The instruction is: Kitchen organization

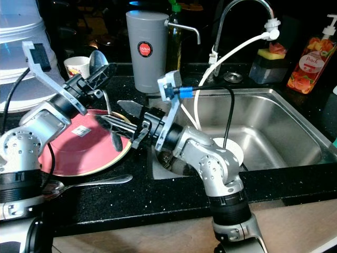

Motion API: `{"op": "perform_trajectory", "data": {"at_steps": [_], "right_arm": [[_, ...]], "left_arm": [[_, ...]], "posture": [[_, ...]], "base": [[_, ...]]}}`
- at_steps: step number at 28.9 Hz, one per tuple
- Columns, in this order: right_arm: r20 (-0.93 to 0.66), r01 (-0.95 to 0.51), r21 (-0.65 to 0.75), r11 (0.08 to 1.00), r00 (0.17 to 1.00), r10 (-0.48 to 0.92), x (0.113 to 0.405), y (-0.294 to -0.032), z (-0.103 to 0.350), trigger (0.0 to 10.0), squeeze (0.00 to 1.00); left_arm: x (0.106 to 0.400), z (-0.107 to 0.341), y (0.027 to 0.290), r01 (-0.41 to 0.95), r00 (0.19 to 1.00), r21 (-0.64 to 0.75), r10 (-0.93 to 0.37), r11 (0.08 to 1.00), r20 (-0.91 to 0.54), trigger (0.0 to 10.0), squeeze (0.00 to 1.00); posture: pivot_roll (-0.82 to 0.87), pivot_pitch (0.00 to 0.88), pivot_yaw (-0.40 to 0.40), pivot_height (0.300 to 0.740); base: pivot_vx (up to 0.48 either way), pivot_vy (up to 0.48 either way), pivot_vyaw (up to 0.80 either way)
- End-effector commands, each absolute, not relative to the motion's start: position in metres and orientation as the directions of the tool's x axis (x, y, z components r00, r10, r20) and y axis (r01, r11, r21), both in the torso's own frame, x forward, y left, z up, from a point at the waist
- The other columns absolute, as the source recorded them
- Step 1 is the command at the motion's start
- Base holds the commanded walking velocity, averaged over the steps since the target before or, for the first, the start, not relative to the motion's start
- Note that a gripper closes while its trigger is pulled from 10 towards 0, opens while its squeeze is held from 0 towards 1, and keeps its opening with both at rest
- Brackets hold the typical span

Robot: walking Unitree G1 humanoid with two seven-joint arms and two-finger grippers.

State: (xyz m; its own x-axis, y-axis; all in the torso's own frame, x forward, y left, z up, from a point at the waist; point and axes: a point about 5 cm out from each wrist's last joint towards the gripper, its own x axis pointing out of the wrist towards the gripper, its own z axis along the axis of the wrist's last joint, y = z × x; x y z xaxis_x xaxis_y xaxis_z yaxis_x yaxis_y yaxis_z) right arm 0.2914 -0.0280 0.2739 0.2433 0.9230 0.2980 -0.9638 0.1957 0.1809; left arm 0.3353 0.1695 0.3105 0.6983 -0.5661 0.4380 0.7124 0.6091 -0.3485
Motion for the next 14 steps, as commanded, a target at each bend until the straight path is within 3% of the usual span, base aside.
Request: {"op": "perform_trajectory", "data": {"at_steps": [1,14], "right_arm": [[0.285,-0.969,0.191,0.154,0.205,0.936,0.284,-0.022,0.273,10.0,0.00],[0.220,-0.959,0.235,0.161,0.214,0.952,0.284,-0.014,0.262,10.0,0.00]], "left_arm": [[0.334,0.311,0.161,0.731,0.679,-0.324,-0.589,0.601,0.438,0.0,0.00],[0.333,0.313,0.155,0.741,0.667,-0.311,-0.598,0.595,0.445,0.0,0.00]], "posture": [[0.08,0.038,-0.015,0.740],[0.08,0.053,-0.015,0.740]], "base": [[0.000,0.000,0.00],[0.000,0.000,0.00]]}}
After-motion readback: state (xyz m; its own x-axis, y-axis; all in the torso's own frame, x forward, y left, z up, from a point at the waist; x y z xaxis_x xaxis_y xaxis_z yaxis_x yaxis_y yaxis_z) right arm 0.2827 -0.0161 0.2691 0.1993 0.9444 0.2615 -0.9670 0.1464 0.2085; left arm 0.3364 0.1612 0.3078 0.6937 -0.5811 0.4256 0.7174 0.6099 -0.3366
